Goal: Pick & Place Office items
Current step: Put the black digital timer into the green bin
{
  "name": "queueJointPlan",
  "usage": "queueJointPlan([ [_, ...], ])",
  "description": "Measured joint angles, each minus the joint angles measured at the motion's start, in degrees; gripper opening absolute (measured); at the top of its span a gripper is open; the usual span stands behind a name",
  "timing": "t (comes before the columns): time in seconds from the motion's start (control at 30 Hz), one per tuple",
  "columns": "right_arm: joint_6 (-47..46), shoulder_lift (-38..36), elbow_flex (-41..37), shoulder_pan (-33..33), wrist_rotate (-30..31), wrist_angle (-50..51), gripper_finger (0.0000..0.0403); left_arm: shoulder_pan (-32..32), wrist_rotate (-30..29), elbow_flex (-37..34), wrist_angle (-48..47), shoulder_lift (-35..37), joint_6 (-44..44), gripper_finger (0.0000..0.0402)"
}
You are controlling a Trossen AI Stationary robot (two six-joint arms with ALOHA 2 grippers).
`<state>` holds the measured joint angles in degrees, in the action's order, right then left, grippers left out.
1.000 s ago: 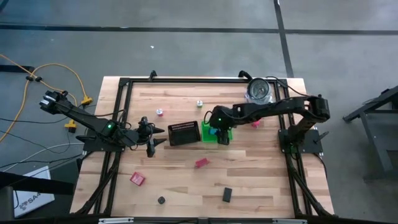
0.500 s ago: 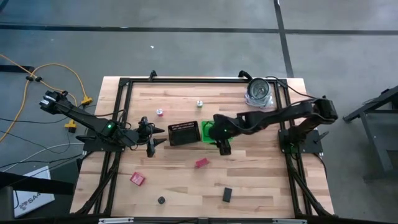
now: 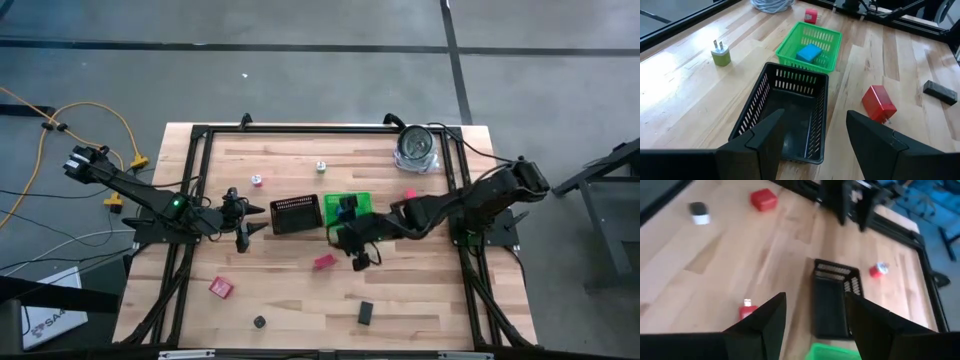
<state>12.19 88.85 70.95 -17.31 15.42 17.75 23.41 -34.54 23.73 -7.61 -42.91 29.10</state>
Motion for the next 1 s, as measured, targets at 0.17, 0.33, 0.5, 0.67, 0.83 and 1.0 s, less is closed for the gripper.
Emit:
queueJointPlan([
  [0.17,0.1,0.0,0.3,-3.0,-2.4,1.6,0.0189,0.0,0.0,0.0,0.0,0.0,0.0,0.0204],
  [0.33,1.6,0.0,0.3,-5.4,-6.4,4.2,0.0189,0.0,0.0,0.0,0.2,0.0,0.0,0.0204],
  [0.5,9.2,0.6,0.3,-8.4,-9.3,5.3,0.0189,0.0,0.0,0.0,0.4,0.0,0.0,0.0204],
  [0.67,18.3,3.0,0.2,-11.6,-13.5,3.3,0.0189,0.0,0.0,0.0,0.5,0.0,0.0,0.0204],
  [0.83,21.1,5.2,0.3,-14.5,-16.7,0.3,0.0189,0.0,0.0,0.0,0.6,0.0,0.0,0.0204],
  [1.0,22.1,7.3,0.3,-16.6,-17.5,1.4,0.0189,0.0,0.0,0.0,0.8,0.0,0.0,0.0204],
])
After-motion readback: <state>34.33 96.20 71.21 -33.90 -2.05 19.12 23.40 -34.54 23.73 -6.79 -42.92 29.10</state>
